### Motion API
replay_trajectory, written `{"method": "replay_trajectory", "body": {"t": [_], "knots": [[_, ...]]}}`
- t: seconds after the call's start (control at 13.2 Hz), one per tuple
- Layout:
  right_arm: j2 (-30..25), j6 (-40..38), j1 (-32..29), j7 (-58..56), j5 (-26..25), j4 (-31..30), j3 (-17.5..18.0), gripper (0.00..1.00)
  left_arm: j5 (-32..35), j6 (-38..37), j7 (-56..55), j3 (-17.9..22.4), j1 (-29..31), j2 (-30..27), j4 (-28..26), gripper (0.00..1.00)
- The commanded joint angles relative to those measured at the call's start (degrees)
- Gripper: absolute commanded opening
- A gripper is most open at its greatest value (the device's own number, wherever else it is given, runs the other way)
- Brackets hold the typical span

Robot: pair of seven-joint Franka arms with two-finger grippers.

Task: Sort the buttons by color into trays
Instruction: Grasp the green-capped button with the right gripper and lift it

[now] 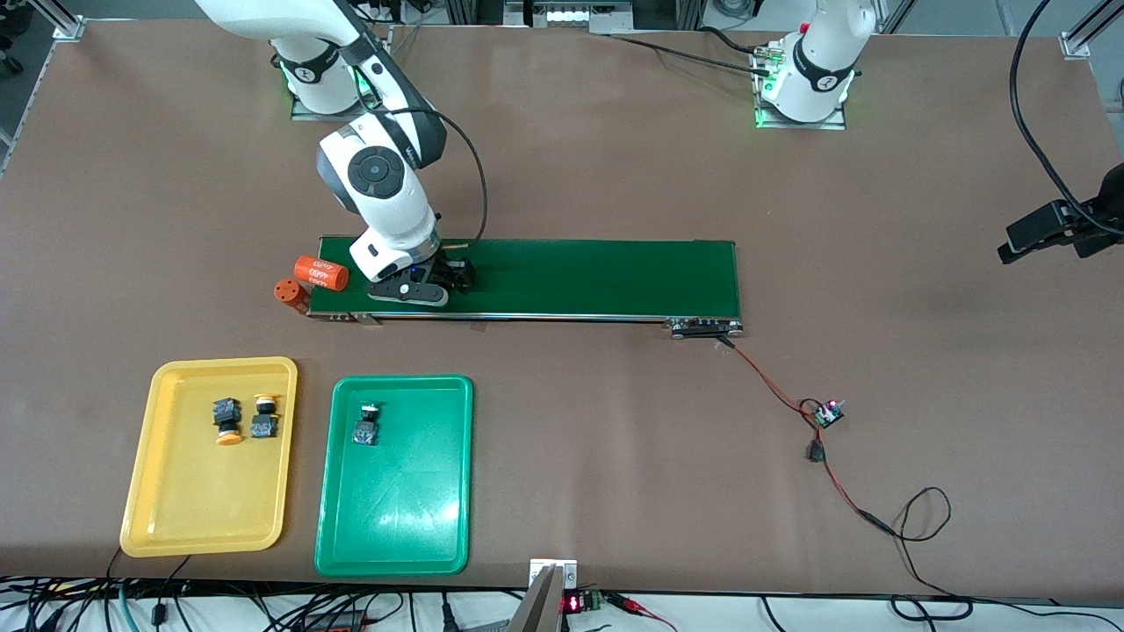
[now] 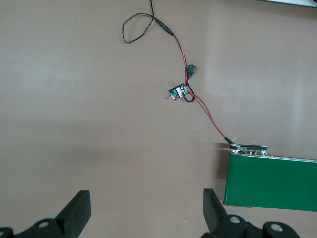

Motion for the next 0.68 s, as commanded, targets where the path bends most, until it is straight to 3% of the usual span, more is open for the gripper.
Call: {"method": "replay_trajectory", "body": {"t": [0.0, 0.3, 0.61], "knots": [[0.93, -0.73, -0.08, 0.71, -1.51, 1.08, -0.25, 0.53, 0.47, 0.04, 0.22, 0.08, 0.05, -0.44, -0.01, 1.00], [0.93, -1.25, -0.70, -0.87, -1.51, 1.08, -0.25, 0.00, 0.47, 0.04, 0.22, 0.17, 0.05, -0.44, -0.01, 1.00], [-0.73, -16.07, -1.40, -8.23, -1.25, 9.76, -0.43, 0.00, 0.47, 0.04, 0.22, 0.17, 0.05, -0.44, -0.01, 1.00]]}}
